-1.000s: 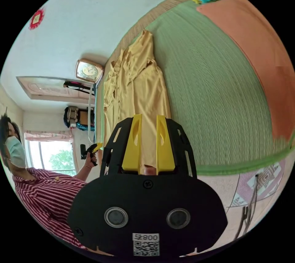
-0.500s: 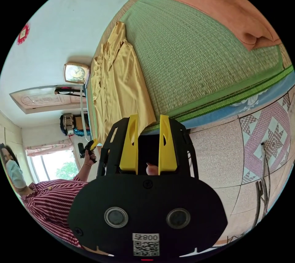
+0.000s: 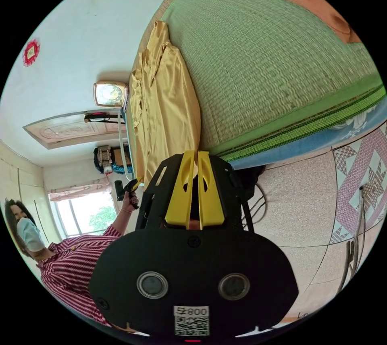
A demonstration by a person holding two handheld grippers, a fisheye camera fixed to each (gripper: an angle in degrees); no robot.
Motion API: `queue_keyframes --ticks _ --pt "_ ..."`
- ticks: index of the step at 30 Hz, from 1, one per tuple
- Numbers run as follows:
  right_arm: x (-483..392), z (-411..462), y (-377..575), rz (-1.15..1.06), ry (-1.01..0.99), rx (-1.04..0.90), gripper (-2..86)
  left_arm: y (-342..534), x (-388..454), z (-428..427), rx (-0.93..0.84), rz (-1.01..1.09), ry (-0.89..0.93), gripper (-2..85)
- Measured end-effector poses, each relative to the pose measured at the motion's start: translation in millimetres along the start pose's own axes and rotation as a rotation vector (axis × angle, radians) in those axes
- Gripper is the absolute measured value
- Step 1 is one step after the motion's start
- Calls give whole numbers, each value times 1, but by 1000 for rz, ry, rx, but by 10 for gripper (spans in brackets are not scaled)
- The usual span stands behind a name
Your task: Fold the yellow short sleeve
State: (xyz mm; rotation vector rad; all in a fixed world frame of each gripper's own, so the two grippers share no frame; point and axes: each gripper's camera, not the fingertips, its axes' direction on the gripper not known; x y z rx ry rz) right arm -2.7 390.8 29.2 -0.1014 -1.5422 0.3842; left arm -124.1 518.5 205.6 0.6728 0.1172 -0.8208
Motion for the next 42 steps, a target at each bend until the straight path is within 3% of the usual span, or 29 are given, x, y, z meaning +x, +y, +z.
queue_keyframes --ticks 15,42 --pt "-78 -100 55 -176 -195 47 6 72 -65 -12 139 63 227 10" --pt "-151 -150 134 -308 -175 3 5 152 -104 -53 137 144 355 11"
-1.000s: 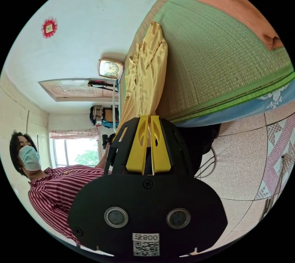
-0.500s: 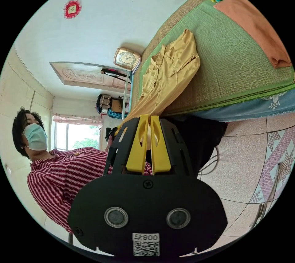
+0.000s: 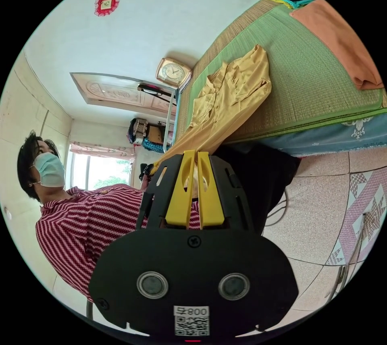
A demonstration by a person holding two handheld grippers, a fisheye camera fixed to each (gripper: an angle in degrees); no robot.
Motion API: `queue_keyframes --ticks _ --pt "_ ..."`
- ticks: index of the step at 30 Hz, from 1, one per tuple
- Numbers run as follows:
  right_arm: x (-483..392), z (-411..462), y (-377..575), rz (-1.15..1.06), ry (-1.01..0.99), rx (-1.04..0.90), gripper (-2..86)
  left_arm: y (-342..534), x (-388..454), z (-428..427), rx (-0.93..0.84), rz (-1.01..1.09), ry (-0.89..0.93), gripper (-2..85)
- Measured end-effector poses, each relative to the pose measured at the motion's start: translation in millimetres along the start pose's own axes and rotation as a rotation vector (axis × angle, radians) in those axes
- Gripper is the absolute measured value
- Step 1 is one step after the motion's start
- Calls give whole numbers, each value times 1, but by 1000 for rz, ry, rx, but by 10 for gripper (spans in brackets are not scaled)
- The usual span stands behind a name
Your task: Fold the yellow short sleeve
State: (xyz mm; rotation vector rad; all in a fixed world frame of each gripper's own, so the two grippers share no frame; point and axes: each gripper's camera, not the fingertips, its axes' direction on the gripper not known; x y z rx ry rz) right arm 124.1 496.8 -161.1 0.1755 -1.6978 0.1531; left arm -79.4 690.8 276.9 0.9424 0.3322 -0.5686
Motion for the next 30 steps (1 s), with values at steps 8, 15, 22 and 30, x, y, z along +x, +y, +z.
queue_keyframes --ticks 8,15,22,30 --pt "8 7 5 -3 6 15 5 -9 20 -10 5 16 36 11" --pt "27 25 -15 1 17 25 5 -38 46 -16 34 27 43 12" --pt "55 53 -82 -20 14 26 5 -104 86 -18 81 70 7 11" --pt "106 93 -200 -15 28 32 5 -218 123 -4 132 66 -53 12"
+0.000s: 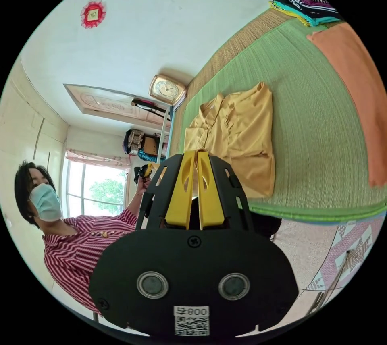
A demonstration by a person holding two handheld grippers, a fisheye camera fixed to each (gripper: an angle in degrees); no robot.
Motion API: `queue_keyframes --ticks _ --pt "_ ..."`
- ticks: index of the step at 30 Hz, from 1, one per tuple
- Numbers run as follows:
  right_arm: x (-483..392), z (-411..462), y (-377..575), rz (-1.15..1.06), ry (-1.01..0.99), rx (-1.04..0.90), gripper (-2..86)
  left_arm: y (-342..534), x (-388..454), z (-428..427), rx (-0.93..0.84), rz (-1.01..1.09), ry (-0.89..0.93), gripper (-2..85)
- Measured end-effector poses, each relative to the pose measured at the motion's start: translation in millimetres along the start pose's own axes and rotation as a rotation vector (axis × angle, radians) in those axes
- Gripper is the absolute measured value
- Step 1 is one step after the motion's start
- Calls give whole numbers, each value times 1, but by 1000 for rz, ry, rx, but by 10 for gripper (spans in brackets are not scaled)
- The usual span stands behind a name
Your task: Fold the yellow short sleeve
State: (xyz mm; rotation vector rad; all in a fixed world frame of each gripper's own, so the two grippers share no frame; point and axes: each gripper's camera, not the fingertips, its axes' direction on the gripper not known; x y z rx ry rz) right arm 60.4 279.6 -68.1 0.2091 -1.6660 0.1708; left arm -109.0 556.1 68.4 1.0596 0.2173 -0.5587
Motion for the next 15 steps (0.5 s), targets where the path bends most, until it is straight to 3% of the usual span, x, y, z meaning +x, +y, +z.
queue_keyframes --ticks 7,15 --pt "76 67 -120 73 37 -41 6 -110 13 33 28 -86 -101 14" --pt "158 139 -175 167 98 -112 8 -183 33 56 -14 -146 -238 29"
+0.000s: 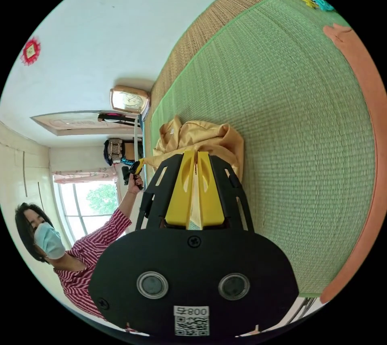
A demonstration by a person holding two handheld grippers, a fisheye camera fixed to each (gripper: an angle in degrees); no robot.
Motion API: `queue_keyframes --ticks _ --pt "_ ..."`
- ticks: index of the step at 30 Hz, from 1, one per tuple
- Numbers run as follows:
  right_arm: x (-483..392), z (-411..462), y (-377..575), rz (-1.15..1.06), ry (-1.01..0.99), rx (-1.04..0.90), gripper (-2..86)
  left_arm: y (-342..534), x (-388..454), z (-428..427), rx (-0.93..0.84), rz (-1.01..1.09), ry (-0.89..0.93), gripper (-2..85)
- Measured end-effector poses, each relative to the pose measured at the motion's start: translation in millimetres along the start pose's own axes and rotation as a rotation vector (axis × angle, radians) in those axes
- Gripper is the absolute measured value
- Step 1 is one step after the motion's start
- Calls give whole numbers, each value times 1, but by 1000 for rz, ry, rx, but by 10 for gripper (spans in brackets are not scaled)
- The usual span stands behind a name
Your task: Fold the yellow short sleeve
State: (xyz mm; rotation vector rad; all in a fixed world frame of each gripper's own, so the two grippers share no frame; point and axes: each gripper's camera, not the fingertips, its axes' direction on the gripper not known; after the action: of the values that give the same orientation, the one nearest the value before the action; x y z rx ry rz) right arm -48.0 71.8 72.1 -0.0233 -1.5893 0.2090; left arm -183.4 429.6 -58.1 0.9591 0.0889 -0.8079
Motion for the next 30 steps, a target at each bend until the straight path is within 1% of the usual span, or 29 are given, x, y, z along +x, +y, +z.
queue_keyframes --ticks 5,7,10,12,14,16,17,19,20,22,26,30 --pt "25 19 -3 10 -7 25 13 -17 23 -22 81 -42 -33 65" --pt "33 19 9 8 4 67 16 -17 35 -32 108 -37 -46 72" --pt "38 20 34 5 3 134 20 -12 57 -41 128 -25 -4 77" --pt "35 28 52 -16 -3 156 22 -7 71 -36 86 -16 68 77" --pt "29 47 68 -35 -3 143 25 -5 92 -18 -40 -7 141 78" --pt "17 83 82 -67 -20 100 31 -8 109 -6 -105 8 156 80" --pt "13 95 83 -79 -27 81 33 -14 119 2 -152 17 141 83" --pt "-4 144 81 -120 -13 -21 45 -24 135 10 -190 34 105 85" --pt "-8 157 79 -127 2 -43 49 -31 144 14 -211 36 94 85" --pt "-21 200 70 -154 36 -112 61 -41 158 17 -236 43 75 80" --pt "-28 243 56 -158 59 -141 61 -61 186 14 -262 76 -2 41" --pt "-31 272 47 -158 41 -140 37 -72 206 3 -246 84 27 16"
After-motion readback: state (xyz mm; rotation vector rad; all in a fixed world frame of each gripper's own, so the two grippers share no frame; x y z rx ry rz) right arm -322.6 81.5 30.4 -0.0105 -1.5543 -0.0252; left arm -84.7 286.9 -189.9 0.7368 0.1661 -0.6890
